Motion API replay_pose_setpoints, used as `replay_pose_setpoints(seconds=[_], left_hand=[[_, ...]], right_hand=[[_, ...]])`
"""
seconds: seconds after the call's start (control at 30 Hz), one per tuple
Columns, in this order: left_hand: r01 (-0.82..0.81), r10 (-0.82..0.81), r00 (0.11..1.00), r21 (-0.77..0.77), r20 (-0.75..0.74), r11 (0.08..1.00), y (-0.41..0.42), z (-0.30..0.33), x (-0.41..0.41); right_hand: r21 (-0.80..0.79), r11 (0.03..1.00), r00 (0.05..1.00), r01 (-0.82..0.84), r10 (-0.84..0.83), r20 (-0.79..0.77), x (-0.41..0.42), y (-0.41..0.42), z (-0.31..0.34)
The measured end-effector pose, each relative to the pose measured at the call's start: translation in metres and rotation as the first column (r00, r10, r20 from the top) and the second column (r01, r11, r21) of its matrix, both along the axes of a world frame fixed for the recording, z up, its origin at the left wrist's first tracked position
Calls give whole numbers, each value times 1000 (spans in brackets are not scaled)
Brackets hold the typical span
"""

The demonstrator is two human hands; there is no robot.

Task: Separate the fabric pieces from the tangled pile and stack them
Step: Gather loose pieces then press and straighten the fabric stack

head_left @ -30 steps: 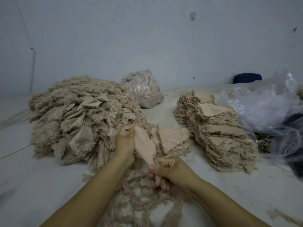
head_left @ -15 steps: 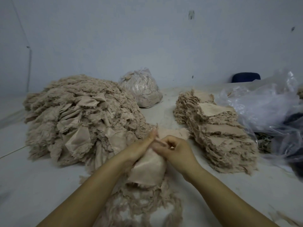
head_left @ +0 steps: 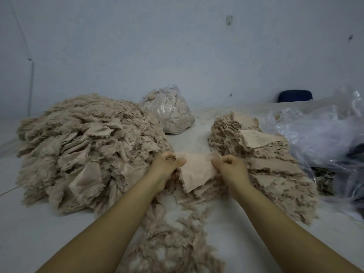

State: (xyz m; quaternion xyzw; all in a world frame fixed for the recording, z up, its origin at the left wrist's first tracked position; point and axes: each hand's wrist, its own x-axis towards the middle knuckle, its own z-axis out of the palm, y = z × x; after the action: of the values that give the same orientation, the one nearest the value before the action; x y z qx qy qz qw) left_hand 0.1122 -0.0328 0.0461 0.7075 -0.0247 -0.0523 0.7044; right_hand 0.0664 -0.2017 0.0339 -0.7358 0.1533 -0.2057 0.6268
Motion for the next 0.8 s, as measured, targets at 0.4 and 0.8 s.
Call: replay_pose_setpoints(seconds=[0.4, 0.8], left_hand=[[24, 36, 956, 198, -291, 980, -20, -27, 8], [134, -340, 846, -453, -411, 881, -18, 5, -5]], right_hand=[[202, 979, 937, -30, 98, -336, 26, 3, -21], [432, 878, 968, -204, 247, -44, 7, -1, 25]])
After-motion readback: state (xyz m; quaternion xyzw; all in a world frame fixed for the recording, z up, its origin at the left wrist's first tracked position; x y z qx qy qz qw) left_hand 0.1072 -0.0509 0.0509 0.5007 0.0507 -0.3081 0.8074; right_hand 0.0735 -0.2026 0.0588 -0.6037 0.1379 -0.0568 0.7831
